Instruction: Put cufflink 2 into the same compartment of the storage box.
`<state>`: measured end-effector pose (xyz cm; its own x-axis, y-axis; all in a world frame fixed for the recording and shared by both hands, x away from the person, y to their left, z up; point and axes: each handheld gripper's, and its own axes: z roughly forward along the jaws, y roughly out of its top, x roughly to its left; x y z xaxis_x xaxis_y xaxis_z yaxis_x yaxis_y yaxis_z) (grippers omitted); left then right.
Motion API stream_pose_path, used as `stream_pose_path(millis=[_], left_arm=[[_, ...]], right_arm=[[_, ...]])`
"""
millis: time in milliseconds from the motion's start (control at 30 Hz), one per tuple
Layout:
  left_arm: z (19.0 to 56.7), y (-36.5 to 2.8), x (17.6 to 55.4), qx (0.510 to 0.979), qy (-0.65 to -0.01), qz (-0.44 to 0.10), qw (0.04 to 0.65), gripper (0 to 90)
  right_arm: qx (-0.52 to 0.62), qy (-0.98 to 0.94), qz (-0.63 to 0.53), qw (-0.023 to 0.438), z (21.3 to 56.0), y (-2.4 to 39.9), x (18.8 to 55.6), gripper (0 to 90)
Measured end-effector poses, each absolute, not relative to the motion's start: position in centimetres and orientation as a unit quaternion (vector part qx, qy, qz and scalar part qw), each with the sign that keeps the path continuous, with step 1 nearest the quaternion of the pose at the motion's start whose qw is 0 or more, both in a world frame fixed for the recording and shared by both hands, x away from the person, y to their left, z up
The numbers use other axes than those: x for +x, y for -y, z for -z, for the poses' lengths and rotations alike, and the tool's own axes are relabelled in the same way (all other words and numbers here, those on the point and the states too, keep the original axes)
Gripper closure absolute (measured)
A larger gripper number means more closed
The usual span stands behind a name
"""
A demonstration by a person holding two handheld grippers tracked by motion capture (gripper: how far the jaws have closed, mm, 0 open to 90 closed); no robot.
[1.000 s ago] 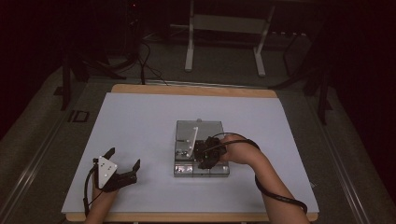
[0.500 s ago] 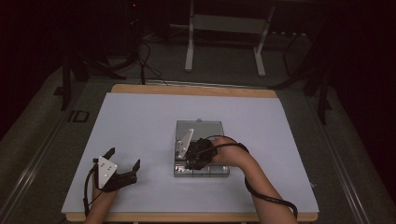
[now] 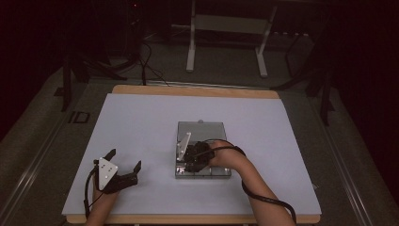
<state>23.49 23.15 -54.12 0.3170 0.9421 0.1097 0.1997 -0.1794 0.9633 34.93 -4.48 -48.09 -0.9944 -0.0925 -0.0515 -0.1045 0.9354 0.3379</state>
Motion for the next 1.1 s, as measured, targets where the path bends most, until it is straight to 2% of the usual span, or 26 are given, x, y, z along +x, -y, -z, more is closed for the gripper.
stream_pose_path(millis=[433, 567, 867, 1100], left_arm=[[54.1, -23.2, 23.5, 0.660, -0.432, -0.392, 0.473, 3.8], [54.1, -23.2, 23.5, 0.660, -0.432, -0.391, 0.473, 3.8], [54.1, -23.2, 23.5, 0.661, -0.432, -0.391, 0.473, 3.9], [54.1, -23.2, 23.5, 0.661, -0.432, -0.391, 0.473, 3.8]], right_arm=[[-0.058, -0.991, -0.122, 0.022, 49.5, 3.4, 34.9, 71.0], [-0.057, -0.990, -0.125, 0.017, 49.4, 3.3, 34.9, 66.8], [-0.057, -0.987, -0.149, 0.029, 46.6, 4.2, 34.6, 66.9], [-0.012, -0.981, -0.179, 0.078, 44.5, 6.7, 35.9, 64.7]])
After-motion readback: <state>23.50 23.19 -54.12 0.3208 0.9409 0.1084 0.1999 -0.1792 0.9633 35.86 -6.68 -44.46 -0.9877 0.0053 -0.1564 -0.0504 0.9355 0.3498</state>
